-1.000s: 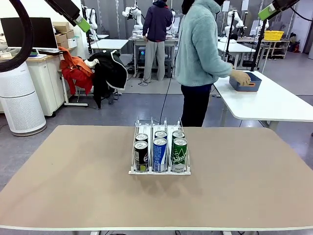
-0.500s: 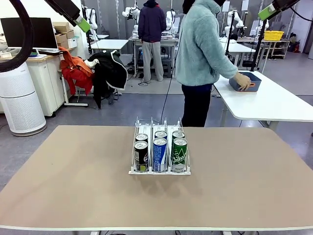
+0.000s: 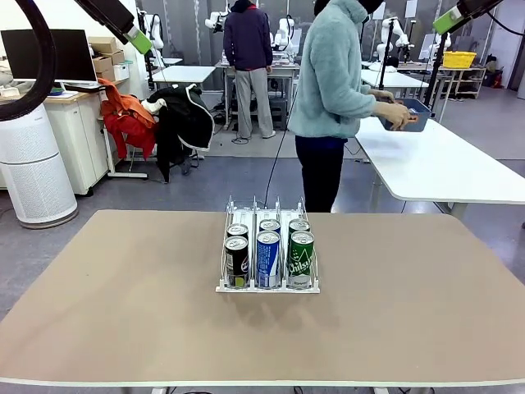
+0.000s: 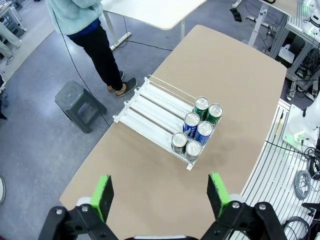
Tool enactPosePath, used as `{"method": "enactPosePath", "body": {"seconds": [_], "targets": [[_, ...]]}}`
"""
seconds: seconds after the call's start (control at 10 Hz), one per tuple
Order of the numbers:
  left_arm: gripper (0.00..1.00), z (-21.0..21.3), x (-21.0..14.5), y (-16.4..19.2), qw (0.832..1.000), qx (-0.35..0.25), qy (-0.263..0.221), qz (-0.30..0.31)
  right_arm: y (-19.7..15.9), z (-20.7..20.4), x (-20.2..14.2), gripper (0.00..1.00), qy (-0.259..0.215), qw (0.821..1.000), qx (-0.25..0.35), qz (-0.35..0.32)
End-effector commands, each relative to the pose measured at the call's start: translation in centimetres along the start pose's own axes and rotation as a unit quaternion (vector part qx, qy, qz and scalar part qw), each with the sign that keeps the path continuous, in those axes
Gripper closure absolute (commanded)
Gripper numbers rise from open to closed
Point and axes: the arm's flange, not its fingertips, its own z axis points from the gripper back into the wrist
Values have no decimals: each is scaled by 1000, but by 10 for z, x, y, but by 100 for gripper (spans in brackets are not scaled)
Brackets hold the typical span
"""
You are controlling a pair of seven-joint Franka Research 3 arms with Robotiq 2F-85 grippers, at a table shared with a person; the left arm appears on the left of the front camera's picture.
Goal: Fill the beverage cans into the dispenser.
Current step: Pick up the Pepsi coke handed by the human.
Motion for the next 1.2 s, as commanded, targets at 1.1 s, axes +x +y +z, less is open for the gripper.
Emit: {"method": "enactPosePath", "body": {"seconds": [1.1], "targets": [[0, 0, -2, 1, 1000, 7, 0, 2, 1, -1, 0, 0, 0, 1000, 2, -2]]}}
